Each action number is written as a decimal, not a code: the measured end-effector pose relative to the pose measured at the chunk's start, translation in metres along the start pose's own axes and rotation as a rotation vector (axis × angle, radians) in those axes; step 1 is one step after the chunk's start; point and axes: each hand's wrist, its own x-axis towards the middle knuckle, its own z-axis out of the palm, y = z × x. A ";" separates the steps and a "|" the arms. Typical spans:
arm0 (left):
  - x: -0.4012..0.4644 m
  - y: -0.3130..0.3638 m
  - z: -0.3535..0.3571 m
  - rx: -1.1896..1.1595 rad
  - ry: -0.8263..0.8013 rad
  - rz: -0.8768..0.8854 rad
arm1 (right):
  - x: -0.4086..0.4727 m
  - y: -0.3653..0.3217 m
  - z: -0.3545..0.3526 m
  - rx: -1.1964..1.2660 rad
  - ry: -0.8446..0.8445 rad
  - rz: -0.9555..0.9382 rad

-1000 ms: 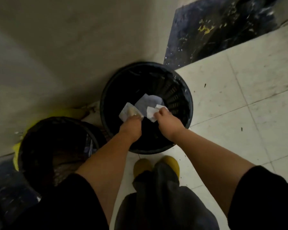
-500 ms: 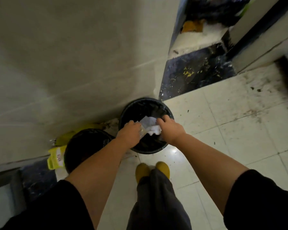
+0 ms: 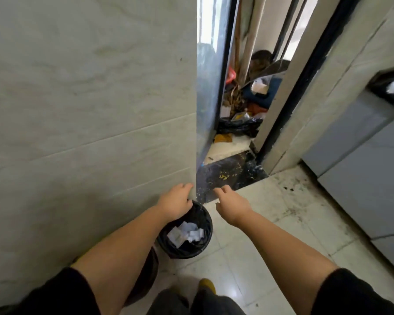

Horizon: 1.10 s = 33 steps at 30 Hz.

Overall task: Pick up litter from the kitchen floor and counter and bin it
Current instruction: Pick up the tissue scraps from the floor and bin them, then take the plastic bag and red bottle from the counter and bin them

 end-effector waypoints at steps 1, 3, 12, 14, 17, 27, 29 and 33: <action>-0.003 0.003 -0.005 0.009 0.001 0.021 | -0.008 0.004 0.000 0.007 0.013 0.022; -0.006 0.007 -0.014 0.028 0.009 0.064 | -0.025 0.011 0.002 0.031 0.030 0.074; -0.035 0.021 -0.024 0.148 -0.043 0.355 | -0.112 -0.008 0.022 0.204 0.183 0.411; -0.047 0.023 -0.017 0.197 -0.072 0.423 | -0.139 -0.020 0.034 0.253 0.228 0.487; -0.073 0.034 0.001 0.285 -0.120 0.527 | -0.191 -0.039 0.058 0.305 0.259 0.601; -0.213 0.170 0.129 0.512 -0.323 1.000 | -0.451 -0.037 0.164 0.479 0.382 1.194; -0.252 0.203 0.161 0.550 -0.344 1.090 | -0.509 -0.033 0.185 0.507 0.410 1.301; -0.333 0.266 0.233 0.583 -0.416 1.209 | -0.619 -0.025 0.225 0.558 0.457 1.464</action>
